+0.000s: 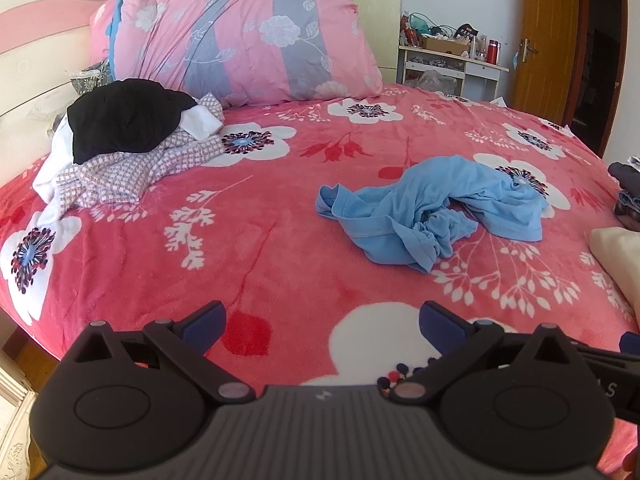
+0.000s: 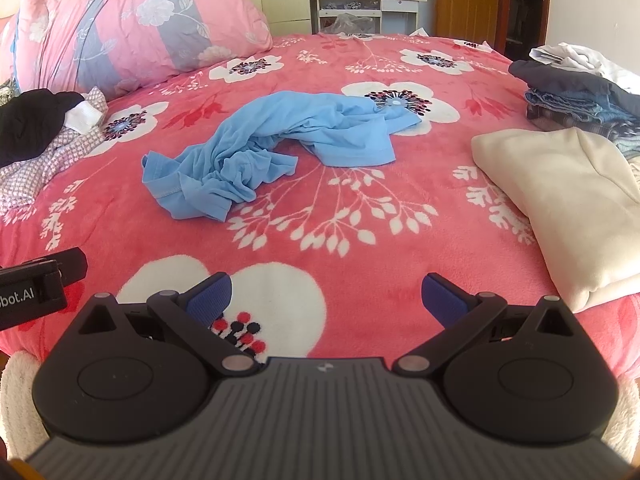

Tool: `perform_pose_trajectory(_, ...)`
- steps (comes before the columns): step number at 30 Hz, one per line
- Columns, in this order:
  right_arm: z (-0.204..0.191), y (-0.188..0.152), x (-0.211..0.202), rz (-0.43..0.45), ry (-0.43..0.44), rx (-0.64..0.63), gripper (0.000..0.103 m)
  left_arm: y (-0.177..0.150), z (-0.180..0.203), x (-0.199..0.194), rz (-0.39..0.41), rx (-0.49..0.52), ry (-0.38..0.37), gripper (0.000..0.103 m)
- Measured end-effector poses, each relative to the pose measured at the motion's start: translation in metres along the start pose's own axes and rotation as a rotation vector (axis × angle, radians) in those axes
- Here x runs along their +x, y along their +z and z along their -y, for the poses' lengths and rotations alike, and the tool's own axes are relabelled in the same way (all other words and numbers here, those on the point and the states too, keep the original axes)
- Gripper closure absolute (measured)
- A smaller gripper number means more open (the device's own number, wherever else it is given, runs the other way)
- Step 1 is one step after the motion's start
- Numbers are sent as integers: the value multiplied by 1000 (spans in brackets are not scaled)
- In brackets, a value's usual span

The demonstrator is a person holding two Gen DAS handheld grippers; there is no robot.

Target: Fold clothes

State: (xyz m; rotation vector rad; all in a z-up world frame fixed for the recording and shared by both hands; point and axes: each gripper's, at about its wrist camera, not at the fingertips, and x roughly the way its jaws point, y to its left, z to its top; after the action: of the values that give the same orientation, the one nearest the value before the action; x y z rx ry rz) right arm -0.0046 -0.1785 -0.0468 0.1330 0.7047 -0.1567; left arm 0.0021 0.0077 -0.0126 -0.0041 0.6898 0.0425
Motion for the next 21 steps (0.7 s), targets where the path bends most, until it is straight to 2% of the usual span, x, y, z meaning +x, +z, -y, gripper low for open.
perform_pose_trajectory(21,-3,2,0,0,2,-8,1,2,0,1,4,11,-6,0)
